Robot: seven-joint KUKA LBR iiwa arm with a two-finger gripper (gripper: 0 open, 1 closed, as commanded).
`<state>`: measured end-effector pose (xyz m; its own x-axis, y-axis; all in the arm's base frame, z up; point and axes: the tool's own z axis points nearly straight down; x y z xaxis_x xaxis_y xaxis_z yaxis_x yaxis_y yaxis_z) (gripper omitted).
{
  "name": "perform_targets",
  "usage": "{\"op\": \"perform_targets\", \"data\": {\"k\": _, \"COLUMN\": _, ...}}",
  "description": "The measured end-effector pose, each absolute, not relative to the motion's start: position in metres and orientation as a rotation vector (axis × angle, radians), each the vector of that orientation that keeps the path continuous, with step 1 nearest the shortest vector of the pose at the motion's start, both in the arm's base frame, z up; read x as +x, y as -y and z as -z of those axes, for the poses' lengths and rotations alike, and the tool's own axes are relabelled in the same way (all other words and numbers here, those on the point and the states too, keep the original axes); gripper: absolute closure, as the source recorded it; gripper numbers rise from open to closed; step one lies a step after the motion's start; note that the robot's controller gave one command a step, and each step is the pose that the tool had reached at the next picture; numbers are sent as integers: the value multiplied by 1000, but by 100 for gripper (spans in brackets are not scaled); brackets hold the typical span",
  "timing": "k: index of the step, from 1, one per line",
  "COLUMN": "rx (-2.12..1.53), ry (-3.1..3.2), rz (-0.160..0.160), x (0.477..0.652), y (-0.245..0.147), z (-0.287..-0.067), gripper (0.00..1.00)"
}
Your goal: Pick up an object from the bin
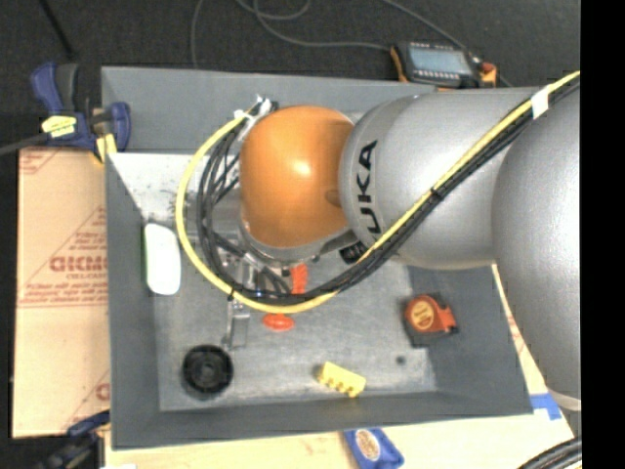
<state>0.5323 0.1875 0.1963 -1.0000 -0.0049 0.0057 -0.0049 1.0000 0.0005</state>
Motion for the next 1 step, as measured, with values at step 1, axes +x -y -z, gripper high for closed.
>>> {"op": "perform_targets", "data": {"k": 1, "rx": 0, "ry": 3144, "rz": 4, "x": 534, "y": -187, "z": -201, "gripper": 100}}
